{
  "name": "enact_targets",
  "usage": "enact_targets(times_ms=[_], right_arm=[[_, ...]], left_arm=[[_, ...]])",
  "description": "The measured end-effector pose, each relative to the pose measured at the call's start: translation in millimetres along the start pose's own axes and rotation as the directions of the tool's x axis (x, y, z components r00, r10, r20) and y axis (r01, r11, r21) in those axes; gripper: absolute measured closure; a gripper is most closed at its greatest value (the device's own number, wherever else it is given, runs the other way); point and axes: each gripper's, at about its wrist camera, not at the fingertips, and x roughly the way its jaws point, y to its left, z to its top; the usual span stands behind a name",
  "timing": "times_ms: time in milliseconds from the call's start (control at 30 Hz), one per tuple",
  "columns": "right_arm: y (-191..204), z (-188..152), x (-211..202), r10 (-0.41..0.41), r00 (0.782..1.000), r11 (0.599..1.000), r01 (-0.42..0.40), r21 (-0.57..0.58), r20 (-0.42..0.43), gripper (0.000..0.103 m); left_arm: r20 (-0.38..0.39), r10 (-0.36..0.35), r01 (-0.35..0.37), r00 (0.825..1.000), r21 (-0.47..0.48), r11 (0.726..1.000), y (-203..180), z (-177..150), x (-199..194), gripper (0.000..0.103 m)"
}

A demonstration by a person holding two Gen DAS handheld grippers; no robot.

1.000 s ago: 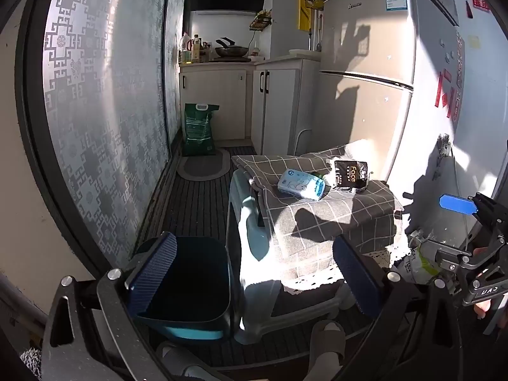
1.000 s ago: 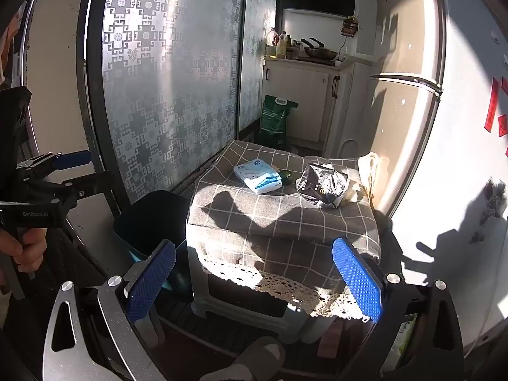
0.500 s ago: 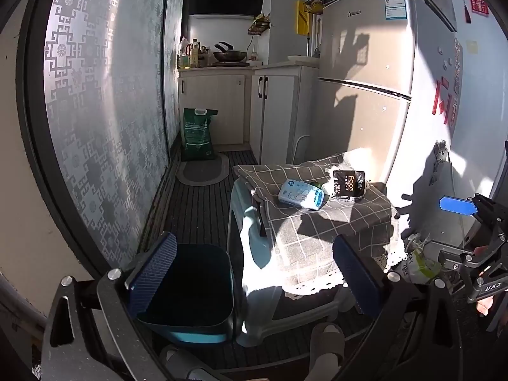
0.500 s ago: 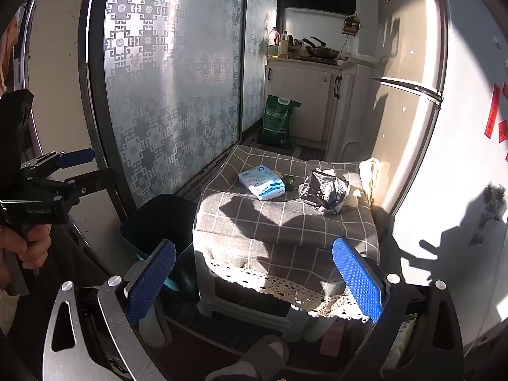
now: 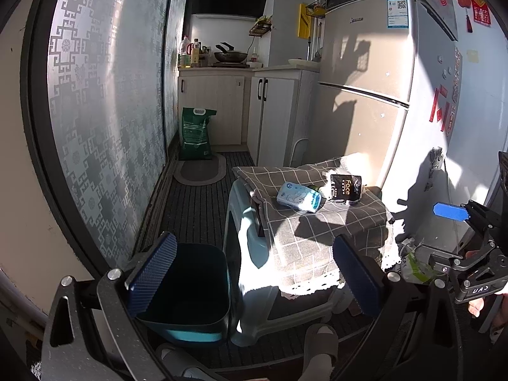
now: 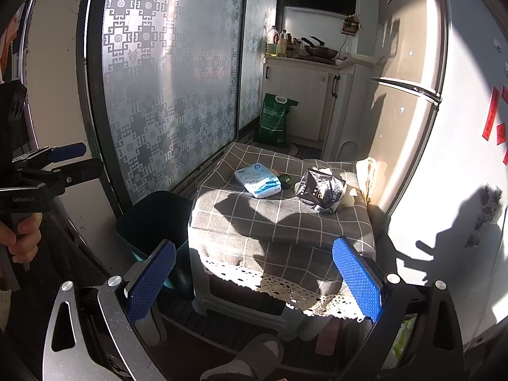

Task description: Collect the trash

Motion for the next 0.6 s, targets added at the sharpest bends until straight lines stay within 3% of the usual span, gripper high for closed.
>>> enact_targets(times_ms=[600], right_arm=[[-1.7, -0.1, 1.4, -0.002, 1.0, 1.0, 0.002, 0.0, -0.005, 0.003]], left_arm=[[-0.018, -0.004, 0.004, 1.0, -0.008, 1.0, 2.8, -5.4, 3.2, 0.002]])
